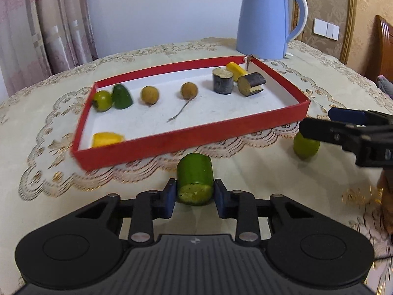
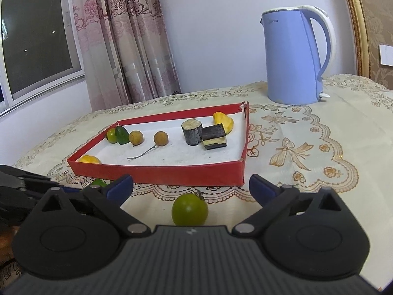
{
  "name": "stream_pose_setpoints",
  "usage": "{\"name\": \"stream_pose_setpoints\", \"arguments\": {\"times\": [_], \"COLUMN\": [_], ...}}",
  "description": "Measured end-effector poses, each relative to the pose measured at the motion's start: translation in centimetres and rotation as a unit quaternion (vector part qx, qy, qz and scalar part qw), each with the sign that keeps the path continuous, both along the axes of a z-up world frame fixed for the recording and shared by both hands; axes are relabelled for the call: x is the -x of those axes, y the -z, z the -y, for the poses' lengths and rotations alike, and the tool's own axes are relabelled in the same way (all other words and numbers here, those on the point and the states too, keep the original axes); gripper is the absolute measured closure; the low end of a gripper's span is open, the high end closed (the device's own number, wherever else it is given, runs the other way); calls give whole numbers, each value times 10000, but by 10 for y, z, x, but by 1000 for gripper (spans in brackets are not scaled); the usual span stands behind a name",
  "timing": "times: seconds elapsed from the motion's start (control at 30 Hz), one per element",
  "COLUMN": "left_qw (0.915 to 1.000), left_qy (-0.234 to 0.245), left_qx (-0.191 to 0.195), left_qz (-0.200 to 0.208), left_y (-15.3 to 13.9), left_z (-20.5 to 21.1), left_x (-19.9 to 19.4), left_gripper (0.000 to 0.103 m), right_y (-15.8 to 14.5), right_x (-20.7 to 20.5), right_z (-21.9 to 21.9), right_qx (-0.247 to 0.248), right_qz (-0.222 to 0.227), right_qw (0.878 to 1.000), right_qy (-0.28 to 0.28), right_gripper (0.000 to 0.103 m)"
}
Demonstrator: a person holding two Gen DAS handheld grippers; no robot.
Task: Organize fruits
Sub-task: 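Grasp the green cucumber piece on the table with the left gripper, then carry the cucumber piece toward the tray with the left gripper while the right gripper holds the lime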
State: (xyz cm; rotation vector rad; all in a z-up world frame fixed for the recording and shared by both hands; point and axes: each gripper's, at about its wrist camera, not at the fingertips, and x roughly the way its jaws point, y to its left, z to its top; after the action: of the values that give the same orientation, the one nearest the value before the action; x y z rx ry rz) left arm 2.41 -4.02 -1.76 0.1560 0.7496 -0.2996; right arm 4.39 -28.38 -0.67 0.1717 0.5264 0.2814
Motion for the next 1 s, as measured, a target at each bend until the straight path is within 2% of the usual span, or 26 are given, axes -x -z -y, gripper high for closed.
{"name": "stream_pose_setpoints", "arguments": {"times": [0.2,0.27,0.3,0.33,0.4,0.53,0.57,0.6,0.63,0.7,1.0], "left_qw": [9997,9982,9973,9962,9958,9975,9978,9980,9986,9991,9991], "left_qy": [-40,-101,-146,-178,-119,-54,-78,-107,-127,-146,-242], "left_qx": [-109,-316,-387,-441,-495,-439,-441,-431,-342,-208,-131], "left_qz": [230,497,609,730,761,555,495,442,386,339,330], "left_y": [-1,-2,-3,-3,-5,1,3,6,8,7,5], "left_z": [-14,-10,-8,-6,-3,-3,-4,-5,-8,-12,-13], "left_x": [9,11,12,11,10,7,5,4,2,2,1], "left_gripper": [69,56,43,40,40,41,45,57,64,71,71], "right_y": [-1,-1,-1,0,-1,-1,0,0,0,0,0], "right_x": [0,0,0,-1,-1,-1,-1,-1,-1,-1,-1], "right_z": [-3,-4,-4,-5,-6,-7,-7,-7,-7,-8,-10], "right_qx": [104,138,152,169,221,257,259,270,282,306,369], "right_qz": [-5,-7,-8,-13,-16,-27,-37,-43,-42,-49,-43], "right_qw": [9999,9999,9999,9999,9998,9997,9997,9996,9996,9995,9993], "right_qy": [-30,-13,-13,-14,-1,27,27,30,29,20,39], "right_gripper": [0,0,0,0,0,0,0,0,0,0,0]}}
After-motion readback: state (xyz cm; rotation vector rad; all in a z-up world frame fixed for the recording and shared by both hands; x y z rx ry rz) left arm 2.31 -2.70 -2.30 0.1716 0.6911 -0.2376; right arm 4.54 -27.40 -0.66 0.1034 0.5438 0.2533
